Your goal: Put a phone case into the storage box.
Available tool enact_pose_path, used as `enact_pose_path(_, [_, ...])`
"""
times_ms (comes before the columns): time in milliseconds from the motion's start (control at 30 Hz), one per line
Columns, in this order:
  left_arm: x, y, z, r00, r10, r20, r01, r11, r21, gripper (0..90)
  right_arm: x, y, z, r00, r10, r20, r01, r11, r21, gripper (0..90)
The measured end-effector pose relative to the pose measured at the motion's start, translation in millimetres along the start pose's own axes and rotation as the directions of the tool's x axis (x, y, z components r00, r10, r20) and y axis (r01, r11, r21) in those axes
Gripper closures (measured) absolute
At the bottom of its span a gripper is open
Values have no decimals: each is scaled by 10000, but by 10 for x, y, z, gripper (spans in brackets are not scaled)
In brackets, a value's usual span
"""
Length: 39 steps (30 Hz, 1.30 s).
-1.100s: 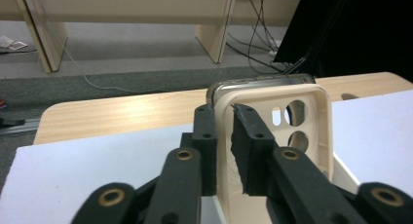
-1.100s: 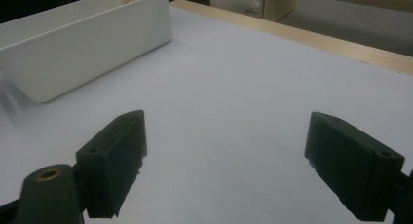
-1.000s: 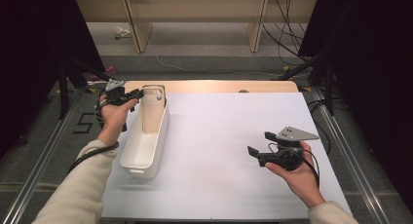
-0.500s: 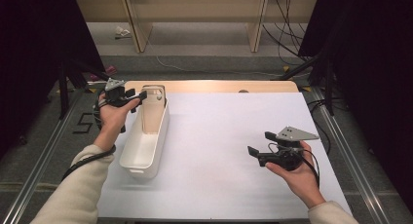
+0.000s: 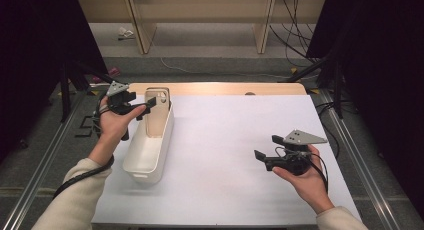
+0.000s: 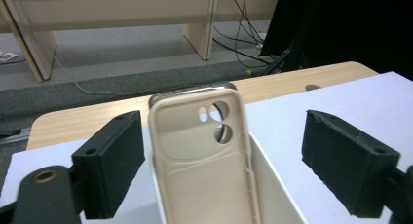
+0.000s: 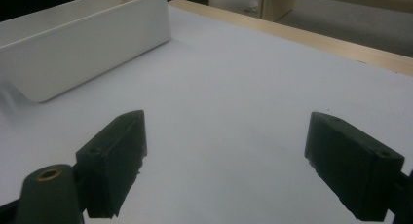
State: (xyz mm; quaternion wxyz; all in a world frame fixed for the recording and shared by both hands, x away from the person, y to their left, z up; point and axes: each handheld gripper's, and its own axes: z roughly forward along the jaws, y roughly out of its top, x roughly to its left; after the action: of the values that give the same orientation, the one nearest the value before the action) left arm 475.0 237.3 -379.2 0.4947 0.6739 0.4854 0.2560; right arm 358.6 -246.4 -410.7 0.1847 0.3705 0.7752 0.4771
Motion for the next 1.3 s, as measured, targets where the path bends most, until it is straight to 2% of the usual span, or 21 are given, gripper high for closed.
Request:
enact_pose_path(300, [-95, -65, -138, 9984, 186, 530, -187, 9998, 22, 82, -4, 0, 0, 10000, 10, 16, -10, 10000, -12, 162])
enact_pose_path(400, [-123, -93, -188, 9976, 95, 684, -94, 10000, -20, 64, -2, 1, -2, 10000, 0, 16, 0, 10000, 1, 162])
enact_pose_path(767, [-239, -179, -336, 9953, 414, 870, -406, 9991, -109, 10, -8, 1, -4, 10000, -5, 40, 5, 10000, -12, 162])
enact_pose_path(1100, [-385, -275, -477, 9893, 672, 1292, -655, 9977, -175, 5, -10, 1, -8, 10000, 16, 30, -16, 10000, -13, 162])
enact_pose_path(1300, [-478, -330, -551, 9841, 891, 1538, -844, 9957, -374, 6, -7, 1, -5, 10000, 3, 17, -3, 10000, -10, 162])
